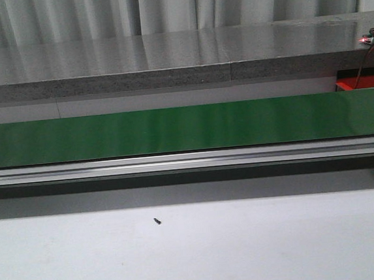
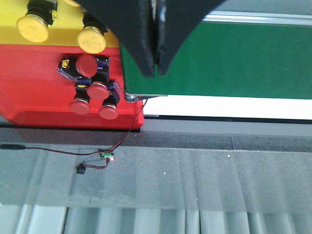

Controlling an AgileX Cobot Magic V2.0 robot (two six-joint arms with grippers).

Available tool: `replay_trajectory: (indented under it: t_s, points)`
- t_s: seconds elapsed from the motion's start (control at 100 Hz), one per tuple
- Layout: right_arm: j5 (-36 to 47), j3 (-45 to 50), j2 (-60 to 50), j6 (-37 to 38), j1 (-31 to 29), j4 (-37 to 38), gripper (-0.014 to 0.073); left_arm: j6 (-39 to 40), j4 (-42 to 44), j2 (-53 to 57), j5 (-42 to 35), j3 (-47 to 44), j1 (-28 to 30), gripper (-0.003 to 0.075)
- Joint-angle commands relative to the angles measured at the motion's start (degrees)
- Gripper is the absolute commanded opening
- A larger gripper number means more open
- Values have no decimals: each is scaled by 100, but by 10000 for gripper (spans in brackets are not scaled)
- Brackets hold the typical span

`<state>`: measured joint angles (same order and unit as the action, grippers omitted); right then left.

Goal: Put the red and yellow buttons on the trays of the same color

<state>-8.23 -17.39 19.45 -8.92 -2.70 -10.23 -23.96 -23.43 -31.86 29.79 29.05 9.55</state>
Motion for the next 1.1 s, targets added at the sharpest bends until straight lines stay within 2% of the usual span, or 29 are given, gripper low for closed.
replay_trajectory:
  t_s: [0.0, 0.22, 0.39, 0.46, 0.51, 1.09]
  points:
    - [423, 96, -398, -42, 20, -1, -122, 6, -115, -5, -399, 155, -38, -20]
    - [823, 1027, -1147, 73, 138, -46, -122, 6, -115, -5, -399, 155, -38, -20]
    - [938, 1483, -1893, 1322, 195, 956, -122, 6, -115, -5, -399, 155, -38, -20]
    - [1082, 1659, -2095, 1621, 195, 1263, -122, 6, -115, -5, -399, 155, -38, -20]
    - [1286, 1818, -2118, 1638, 195, 1295, -122, 6, -115, -5, -399, 155, -38, -20]
    - [1109, 1802, -2110, 1632, 195, 1311, -122, 6, -115, -5, -399, 155, -38, -20]
